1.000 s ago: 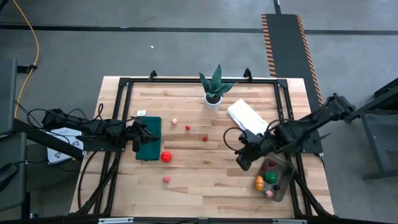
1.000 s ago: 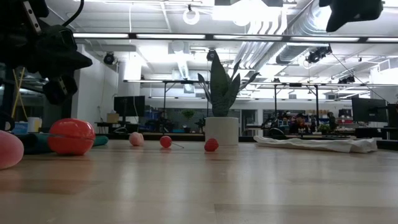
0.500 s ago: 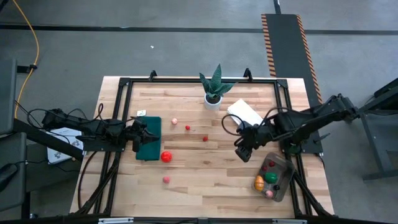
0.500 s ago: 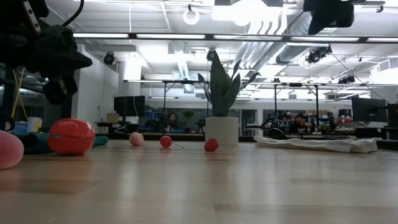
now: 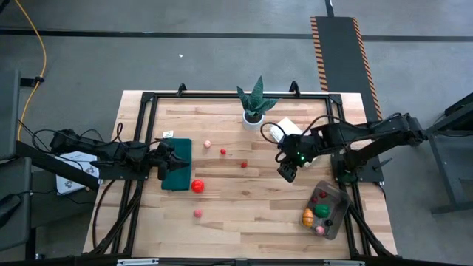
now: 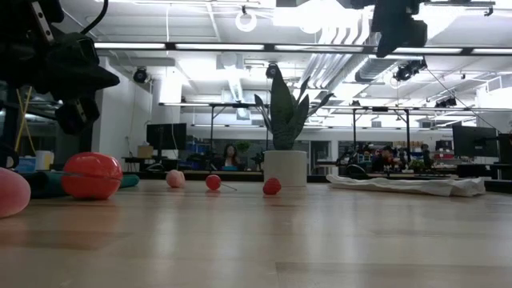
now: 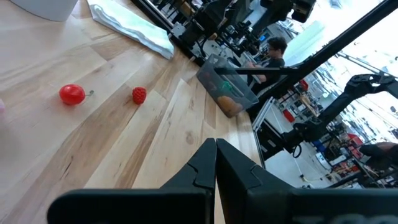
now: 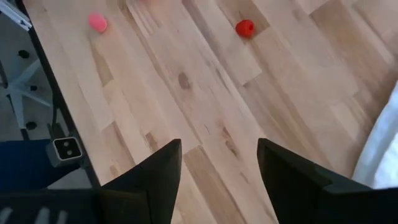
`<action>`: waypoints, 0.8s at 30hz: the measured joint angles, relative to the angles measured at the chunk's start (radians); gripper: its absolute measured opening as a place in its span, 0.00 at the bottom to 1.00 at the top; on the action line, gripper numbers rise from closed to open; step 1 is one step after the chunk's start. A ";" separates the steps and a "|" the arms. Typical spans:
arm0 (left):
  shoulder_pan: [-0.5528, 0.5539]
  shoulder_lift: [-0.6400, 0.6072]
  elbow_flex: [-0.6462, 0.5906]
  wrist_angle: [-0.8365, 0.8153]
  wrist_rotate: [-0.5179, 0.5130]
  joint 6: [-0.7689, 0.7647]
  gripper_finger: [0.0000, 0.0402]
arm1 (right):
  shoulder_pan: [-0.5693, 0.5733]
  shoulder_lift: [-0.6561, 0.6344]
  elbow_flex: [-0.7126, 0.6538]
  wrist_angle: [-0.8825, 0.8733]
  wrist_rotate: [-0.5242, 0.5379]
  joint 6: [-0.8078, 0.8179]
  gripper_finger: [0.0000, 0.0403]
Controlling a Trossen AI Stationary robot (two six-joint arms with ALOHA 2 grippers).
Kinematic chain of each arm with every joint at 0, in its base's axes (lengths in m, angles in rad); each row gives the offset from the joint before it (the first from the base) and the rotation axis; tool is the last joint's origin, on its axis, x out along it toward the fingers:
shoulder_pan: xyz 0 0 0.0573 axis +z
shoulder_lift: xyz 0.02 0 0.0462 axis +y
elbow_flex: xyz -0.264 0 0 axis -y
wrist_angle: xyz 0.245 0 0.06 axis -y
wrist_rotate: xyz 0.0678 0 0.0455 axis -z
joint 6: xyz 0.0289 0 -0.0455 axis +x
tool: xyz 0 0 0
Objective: Pick and placing Produce into tupperware
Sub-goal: Put the red raspberry into the black bin
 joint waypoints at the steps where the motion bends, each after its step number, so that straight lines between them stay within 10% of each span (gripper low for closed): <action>1: 0.000 0.000 0.000 0.000 0.000 0.000 0.00 | -0.010 0.000 0.000 0.000 0.000 -0.013 0.50; 24: 0.000 0.000 0.000 0.001 -0.002 0.000 0.00 | -0.249 0.001 0.000 0.035 -0.097 -0.254 0.50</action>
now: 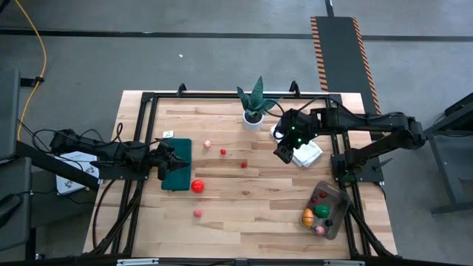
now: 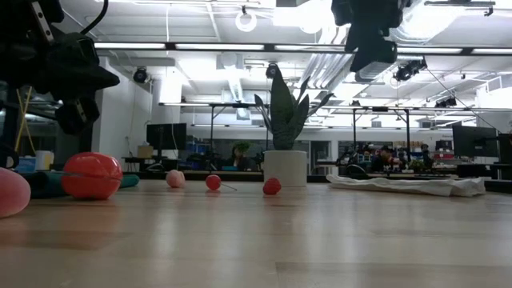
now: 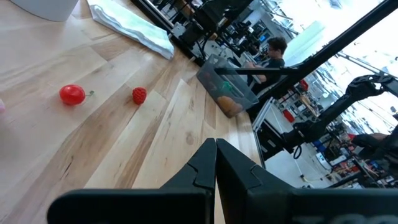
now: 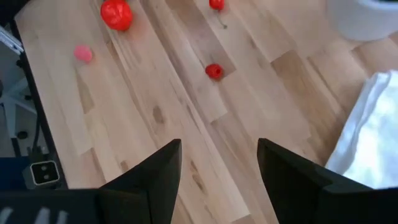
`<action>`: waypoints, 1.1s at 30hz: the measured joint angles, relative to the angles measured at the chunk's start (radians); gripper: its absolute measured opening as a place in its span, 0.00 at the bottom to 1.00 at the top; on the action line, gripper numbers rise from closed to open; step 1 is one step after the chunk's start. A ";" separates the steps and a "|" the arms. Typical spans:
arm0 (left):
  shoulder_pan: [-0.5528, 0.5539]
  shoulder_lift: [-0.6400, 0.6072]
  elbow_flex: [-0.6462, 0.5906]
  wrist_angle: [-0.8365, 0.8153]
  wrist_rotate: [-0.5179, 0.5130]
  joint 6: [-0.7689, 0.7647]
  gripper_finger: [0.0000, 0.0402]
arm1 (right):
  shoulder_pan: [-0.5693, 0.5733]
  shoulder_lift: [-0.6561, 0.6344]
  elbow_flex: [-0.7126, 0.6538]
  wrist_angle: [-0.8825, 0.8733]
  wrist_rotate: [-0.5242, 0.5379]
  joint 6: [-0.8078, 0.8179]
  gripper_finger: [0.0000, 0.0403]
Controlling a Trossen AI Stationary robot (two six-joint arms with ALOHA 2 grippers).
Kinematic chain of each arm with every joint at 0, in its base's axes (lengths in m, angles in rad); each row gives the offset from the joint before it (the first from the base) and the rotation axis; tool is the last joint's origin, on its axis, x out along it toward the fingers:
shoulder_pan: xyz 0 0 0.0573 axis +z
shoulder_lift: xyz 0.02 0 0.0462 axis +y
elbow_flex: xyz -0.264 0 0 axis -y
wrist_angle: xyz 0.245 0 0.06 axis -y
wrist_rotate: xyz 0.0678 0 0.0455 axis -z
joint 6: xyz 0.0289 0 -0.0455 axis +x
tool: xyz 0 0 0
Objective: Pick and placing Produce into tupperware
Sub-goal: Put the red raspberry into the black bin
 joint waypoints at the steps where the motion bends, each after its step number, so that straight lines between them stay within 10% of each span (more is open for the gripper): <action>1: 0.000 0.000 0.000 0.000 -0.004 0.000 0.00 | -0.007 0.001 0.000 0.003 -0.002 -0.006 0.50; 33: 0.000 0.000 0.000 0.003 -0.021 -0.026 0.00 | -0.032 0.262 0.000 0.129 -0.018 -0.067 0.45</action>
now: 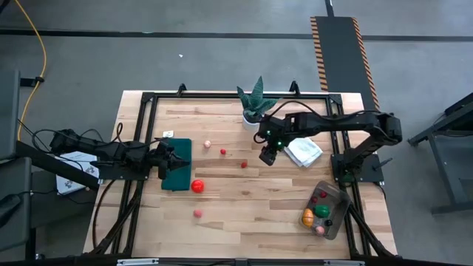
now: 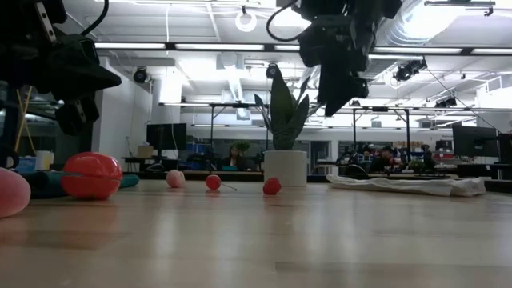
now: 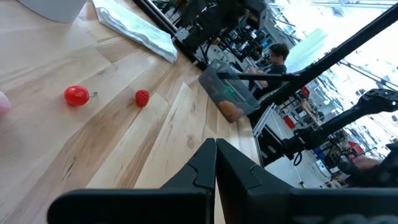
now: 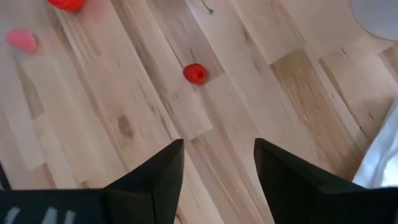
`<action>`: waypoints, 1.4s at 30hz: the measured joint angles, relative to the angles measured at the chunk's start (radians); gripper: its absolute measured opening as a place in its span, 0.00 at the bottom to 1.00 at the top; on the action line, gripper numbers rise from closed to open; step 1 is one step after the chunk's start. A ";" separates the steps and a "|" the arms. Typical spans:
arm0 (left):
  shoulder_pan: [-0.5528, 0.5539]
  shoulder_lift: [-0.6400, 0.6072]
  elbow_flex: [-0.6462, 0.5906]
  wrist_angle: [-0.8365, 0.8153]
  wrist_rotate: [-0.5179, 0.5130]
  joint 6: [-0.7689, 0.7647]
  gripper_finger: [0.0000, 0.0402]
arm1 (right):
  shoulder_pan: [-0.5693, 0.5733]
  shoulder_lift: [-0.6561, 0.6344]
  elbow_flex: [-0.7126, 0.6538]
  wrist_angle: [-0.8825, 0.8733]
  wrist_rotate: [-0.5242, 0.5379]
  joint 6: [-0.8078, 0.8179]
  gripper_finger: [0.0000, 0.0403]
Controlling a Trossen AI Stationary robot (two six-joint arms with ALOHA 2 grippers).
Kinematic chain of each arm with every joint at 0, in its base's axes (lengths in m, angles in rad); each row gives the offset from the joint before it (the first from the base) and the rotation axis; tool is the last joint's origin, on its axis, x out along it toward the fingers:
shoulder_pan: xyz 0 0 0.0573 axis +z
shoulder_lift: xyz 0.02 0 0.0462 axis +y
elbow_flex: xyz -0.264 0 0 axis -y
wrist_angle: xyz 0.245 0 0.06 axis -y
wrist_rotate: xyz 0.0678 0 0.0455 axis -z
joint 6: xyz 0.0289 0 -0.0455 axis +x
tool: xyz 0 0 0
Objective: Pick and placing Produce into tupperware
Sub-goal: Put the red raspberry into the black bin
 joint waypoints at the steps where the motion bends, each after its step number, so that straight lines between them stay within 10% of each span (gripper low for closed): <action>1: 0.000 0.000 0.000 0.000 0.000 0.000 0.00 | 0.000 0.008 0.000 0.008 -0.006 -0.002 0.45; 42: 0.000 0.000 0.000 0.000 0.005 -0.003 0.00 | 0.049 0.356 0.310 -0.115 0.052 -0.133 0.44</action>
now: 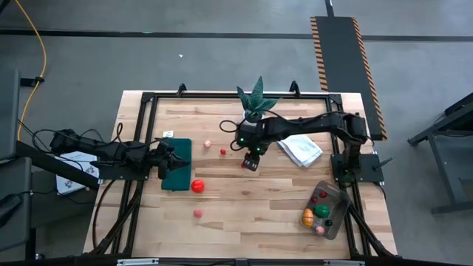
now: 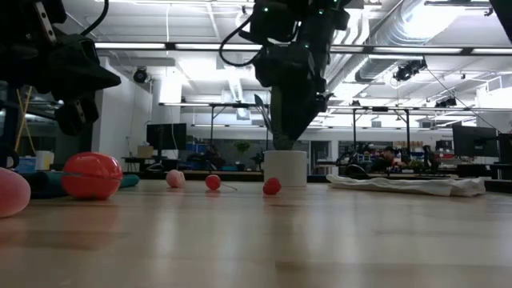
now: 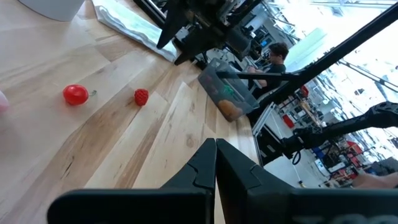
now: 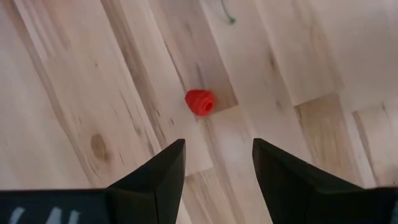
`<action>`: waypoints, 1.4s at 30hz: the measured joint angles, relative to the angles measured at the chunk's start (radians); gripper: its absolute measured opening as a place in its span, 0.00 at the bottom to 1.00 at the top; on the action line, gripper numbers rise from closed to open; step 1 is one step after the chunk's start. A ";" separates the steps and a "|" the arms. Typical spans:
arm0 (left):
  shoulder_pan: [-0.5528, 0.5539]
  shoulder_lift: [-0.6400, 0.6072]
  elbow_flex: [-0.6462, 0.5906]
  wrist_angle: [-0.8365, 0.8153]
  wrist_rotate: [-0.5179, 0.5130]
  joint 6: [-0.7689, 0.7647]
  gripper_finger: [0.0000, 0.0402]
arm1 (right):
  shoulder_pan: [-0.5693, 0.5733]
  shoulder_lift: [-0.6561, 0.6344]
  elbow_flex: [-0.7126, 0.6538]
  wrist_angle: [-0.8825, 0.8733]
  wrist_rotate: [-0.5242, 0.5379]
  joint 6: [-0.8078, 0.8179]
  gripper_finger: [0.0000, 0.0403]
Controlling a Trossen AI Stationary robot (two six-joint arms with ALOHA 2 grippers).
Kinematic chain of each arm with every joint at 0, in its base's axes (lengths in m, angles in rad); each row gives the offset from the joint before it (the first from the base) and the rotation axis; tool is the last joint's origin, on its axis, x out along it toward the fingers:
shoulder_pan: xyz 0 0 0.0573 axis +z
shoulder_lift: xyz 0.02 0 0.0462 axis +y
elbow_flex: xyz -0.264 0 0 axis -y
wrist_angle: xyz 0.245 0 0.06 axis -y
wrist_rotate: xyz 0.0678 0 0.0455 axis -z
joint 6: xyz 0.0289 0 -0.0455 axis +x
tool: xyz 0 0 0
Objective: Pick and placing Produce into tupperware
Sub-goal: Put the red raspberry into the black bin
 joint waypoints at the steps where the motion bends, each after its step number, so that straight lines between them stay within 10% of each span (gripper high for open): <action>1: 0.000 0.000 0.000 0.000 0.001 0.000 0.00 | 0.002 0.007 0.005 -0.004 0.000 -0.002 0.44; 42: 0.000 0.000 0.000 -0.006 0.037 -0.028 0.00 | 0.019 0.090 0.013 0.093 -0.022 0.176 0.44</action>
